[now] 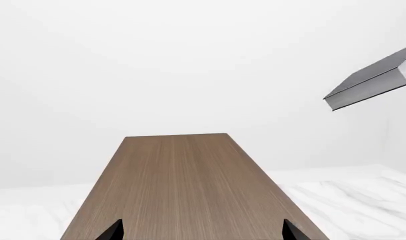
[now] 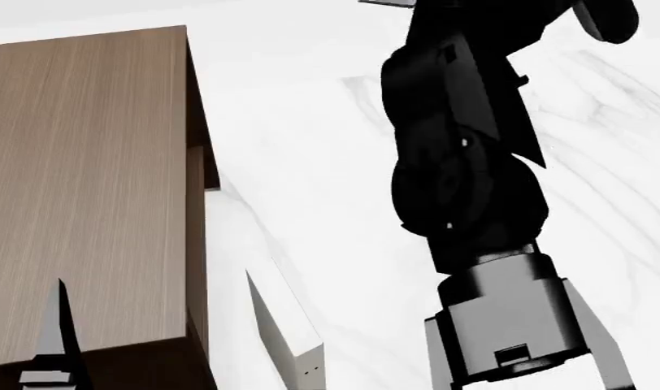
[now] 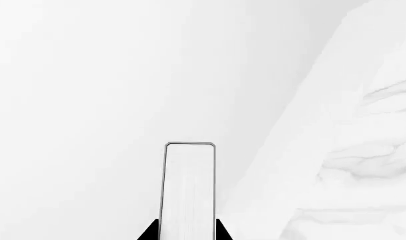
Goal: Pick up the book in the middle and place it on the cabinet shelf.
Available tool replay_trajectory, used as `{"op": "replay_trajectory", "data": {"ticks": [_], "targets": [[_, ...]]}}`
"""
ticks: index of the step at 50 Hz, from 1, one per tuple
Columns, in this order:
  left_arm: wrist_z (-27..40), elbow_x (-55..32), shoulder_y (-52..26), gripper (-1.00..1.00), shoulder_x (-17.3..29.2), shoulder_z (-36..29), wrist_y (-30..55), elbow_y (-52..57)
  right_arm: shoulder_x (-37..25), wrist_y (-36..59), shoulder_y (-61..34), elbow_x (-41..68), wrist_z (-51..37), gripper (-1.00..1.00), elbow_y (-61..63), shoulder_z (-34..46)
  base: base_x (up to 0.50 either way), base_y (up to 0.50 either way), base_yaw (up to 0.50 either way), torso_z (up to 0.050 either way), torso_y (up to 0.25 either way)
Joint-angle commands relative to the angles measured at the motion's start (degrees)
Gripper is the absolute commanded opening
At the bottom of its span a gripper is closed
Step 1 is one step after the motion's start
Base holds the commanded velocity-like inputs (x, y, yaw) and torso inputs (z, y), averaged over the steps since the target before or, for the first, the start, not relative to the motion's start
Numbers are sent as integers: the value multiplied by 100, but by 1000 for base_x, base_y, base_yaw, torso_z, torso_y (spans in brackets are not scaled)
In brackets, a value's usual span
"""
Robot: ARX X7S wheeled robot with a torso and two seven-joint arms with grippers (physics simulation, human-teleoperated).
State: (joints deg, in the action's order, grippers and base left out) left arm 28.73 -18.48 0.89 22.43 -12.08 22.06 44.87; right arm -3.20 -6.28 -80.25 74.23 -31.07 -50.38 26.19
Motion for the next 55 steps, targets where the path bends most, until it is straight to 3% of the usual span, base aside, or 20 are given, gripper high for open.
{"op": "replay_trajectory", "data": {"ticks": [1, 3, 7, 17, 18, 30, 55], "targets": [[-159, 3, 20, 100, -107, 153, -25, 69, 92, 629, 70, 980, 926, -100, 696, -502, 0, 0, 0, 0, 0], [-153, -9, 19, 100, -105, 163, -27, 69, 85, 1118, 47, 1392, 1046, -100, 714, -577, 0, 0, 0, 0, 0], [-150, 8, 9, 100, -96, 135, -24, 63, 40, 1023, 46, 1206, 1188, -100, 1183, -415, 0, 0, 0, 0, 0], [-126, -33, 4, 100, -80, 144, -9, 83, 41, 2138, -31, 2198, 899, -100, 1279, -455, 0, 0, 0, 0, 2], [-130, -26, 2, 100, -84, 135, -22, 48, 49, 2592, -62, 2484, 771, -100, 1349, -399, 0, 0, 0, 0, 0], [-118, -37, -22, 100, -72, 110, -31, 20, 202, 3332, -24, 3181, 339, -100, 1461, -145, 0, 0, 0, 0, 2], [-89, -50, -19, 100, -38, 69, -74, -15, 288, 2732, 64, 4116, 227, -100, 2385, 1262, 0, 0, 0, 0, 1]]}}
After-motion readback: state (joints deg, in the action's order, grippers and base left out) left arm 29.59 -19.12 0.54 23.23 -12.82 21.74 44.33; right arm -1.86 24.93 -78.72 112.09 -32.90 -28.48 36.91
